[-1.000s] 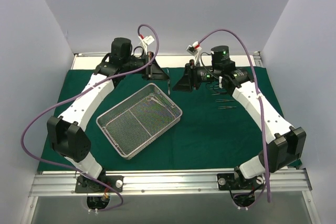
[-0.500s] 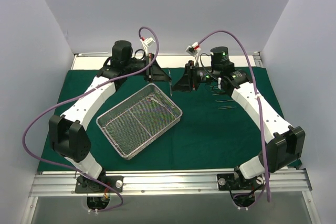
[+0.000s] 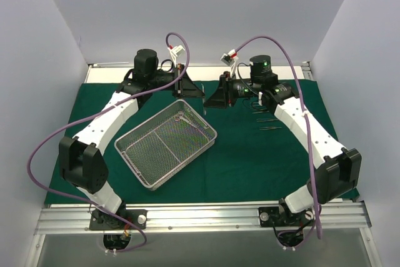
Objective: Open and lay out the surgical kit
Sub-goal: Place the medical item in the surgical kit.
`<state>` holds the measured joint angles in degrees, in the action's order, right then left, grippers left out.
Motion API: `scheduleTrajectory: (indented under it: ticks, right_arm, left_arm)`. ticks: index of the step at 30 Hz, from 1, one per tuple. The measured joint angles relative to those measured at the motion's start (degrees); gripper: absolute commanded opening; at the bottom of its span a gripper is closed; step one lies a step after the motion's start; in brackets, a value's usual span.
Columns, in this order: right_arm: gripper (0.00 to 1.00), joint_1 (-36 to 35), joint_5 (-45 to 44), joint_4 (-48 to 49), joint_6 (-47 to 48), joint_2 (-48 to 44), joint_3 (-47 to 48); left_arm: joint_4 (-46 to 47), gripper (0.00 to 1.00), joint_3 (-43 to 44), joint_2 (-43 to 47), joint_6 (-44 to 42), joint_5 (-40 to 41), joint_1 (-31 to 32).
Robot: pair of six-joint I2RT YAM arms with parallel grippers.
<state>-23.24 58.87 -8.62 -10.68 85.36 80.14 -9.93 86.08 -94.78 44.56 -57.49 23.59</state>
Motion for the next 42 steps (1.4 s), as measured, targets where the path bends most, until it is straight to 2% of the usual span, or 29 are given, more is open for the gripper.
scheduleTrajectory:
  ticks: [17, 20, 21, 22, 23, 26, 27, 29, 33, 34, 39, 42]
  right_arm:
    - [0.27, 0.07, 0.68, 1.92, -1.09, 1.92, 0.0]
    - [0.19, 0.07, 1.27, 2.19, -1.44, 2.05, 0.0]
    - [0.07, 0.07, 1.57, 2.36, -1.55, 2.1, 0.0]
    - [0.0, 0.07, 1.62, 2.43, -1.53, 2.21, 0.0]
    - [0.0, 0.09, 1.64, 2.27, -1.73, 2.32, -0.02]
    - [0.0, 0.59, 2.29, 2.45, -2.62, 2.6, -0.13]
    - [0.0, 0.59, 2.32, 2.49, -2.62, 2.6, -0.15]
    - [0.0, 0.59, 1.77, 2.58, -2.23, 2.6, -0.15]
    - [0.0, 0.55, -0.57, 0.9, 0.11, 2.6, -0.26]
    - [0.0, 0.48, -1.44, 0.17, 1.03, 2.6, -0.26]
    - [0.0, 0.28, -9.03, -7.04, 9.42, 2.62, 0.02]
    - [0.0, 0.28, -14.03, -11.85, 17.33, 2.62, 0.61]
  left_arm:
    - [1.49, 0.02, -0.85, 0.0, 1.05, -0.46, 0.28]
    - [1.79, 0.02, -0.9, 0.0, 1.36, -0.66, 0.44]
    - [2.01, 0.02, -0.96, 0.0, 1.38, -0.66, 0.44]
    - [2.21, 0.02, -1.05, 0.0, 1.42, -0.92, 0.42]
    - [2.45, 0.03, -1.11, 0.02, 1.4, -1.18, 0.35]
    - [2.91, 0.25, -1.11, 0.02, 1.22, -0.9, 0.35]
    - [2.84, 0.44, -1.11, 0.02, 1.03, -0.9, 0.35]
    - [2.49, 0.5, -1.11, 0.02, 0.74, -0.85, 0.35]
    - [0.92, 0.7, -1.11, 0.07, -0.63, -0.74, 0.15]
    - [0.46, 0.94, -1.11, 0.13, -1.11, -0.61, -0.02]
    - [-5.55, 0.94, -2.25, 3.02, -5.66, 2.51, -3.08]
    - [-12.7, 0.94, -3.21, 7.08, -10.93, 7.82, -6.27]
